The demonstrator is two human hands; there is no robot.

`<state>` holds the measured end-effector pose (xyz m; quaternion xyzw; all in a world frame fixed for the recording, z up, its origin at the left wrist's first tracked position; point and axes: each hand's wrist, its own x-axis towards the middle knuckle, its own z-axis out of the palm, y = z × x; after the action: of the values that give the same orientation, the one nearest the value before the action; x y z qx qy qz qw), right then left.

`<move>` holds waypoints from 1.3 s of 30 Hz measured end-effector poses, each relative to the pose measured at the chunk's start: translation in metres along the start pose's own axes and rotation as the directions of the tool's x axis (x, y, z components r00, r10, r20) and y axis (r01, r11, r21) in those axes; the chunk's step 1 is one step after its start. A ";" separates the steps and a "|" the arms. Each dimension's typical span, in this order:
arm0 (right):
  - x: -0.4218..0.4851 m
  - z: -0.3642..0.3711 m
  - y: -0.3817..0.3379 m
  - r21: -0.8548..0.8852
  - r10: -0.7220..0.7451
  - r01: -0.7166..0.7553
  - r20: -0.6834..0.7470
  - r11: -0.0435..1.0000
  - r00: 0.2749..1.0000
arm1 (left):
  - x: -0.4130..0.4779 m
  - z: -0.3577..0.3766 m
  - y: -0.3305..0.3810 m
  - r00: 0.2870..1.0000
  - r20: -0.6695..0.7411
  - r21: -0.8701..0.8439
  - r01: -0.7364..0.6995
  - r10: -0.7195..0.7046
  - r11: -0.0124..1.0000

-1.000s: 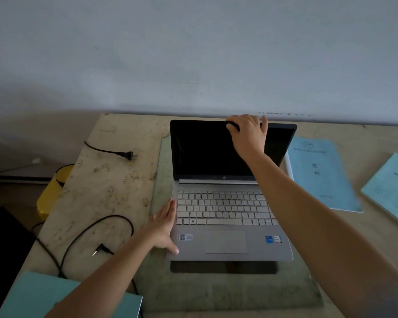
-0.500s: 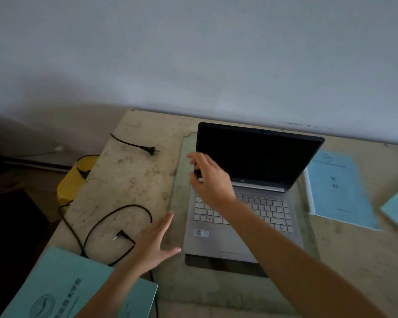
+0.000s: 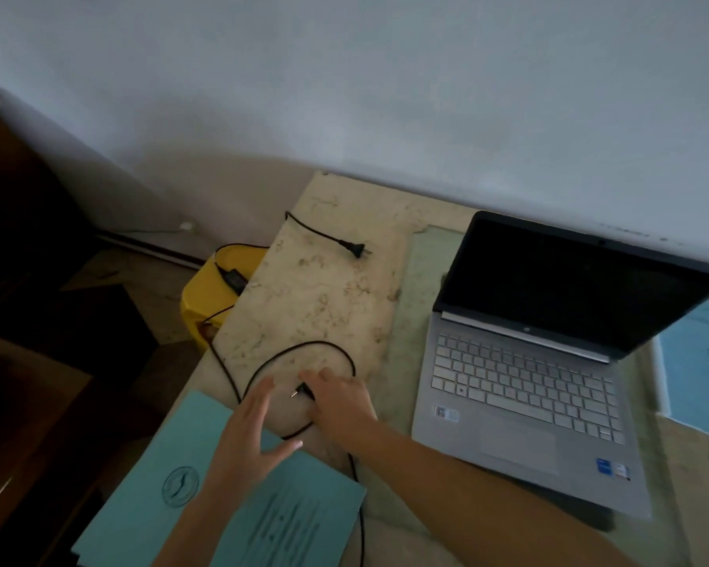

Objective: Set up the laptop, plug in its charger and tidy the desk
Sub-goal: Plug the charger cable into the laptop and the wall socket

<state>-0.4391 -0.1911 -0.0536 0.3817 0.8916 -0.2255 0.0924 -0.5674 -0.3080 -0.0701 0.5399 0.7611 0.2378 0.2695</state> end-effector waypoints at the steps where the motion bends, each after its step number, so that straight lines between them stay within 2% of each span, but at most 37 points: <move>1: 0.002 0.004 0.000 -0.020 -0.008 0.008 -0.009 1.000 1.000 | -0.001 0.000 -0.001 1.000 -0.010 -0.003 -0.009 0.009 1.000; 5: 0.001 0.008 0.006 0.105 0.024 -0.019 -0.043 0.994 0.999 | 0.001 -0.001 -0.001 0.999 -0.019 -0.013 -0.037 0.037 0.999; 8: -0.013 0.005 0.018 0.203 0.065 -0.039 -0.120 0.978 0.991 | 0.007 -0.001 0.007 0.998 0.004 0.012 -0.065 0.065 0.998; 11: -0.036 0.000 0.040 0.360 0.170 -0.104 -0.158 0.927 0.973 | 0.011 0.005 0.026 0.994 0.030 0.056 -0.111 0.109 0.992; 17: -0.100 -0.017 0.109 0.488 0.359 -0.223 -0.203 0.844 0.911 | 0.021 0.041 0.088 0.967 0.140 0.183 -0.234 0.211 0.955; 21: -0.154 -0.018 0.158 0.530 0.423 -0.292 -0.141 0.796 0.895 | 0.027 0.075 0.137 0.941 0.223 0.186 -0.297 0.255 0.936; 25: -0.203 -0.015 0.198 0.564 0.496 -0.331 -0.165 0.756 0.852 | 0.034 0.110 0.179 0.886 0.299 0.225 -0.427 0.355 0.876; 33: -0.278 -0.021 0.286 0.541 0.559 -0.415 -0.128 0.732 0.819 | 0.051 0.174 0.238 0.834 0.412 0.287 -0.502 0.368 0.816; 36: -0.303 -0.027 0.329 0.537 0.644 -0.490 -0.137 0.687 0.753 | 0.059 0.191 0.258 0.828 0.418 0.307 -0.515 0.373 0.800; 39: -0.307 -0.033 0.362 0.553 0.684 -0.493 -0.206 0.671 0.700 | 0.068 0.209 0.277 0.833 0.410 0.320 -0.512 0.371 0.797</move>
<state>0.0345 -0.1516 -0.0408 0.7021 0.6343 -0.3030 -0.1137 -0.2543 -0.1448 -0.0541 0.7809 0.5887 0.0341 0.2062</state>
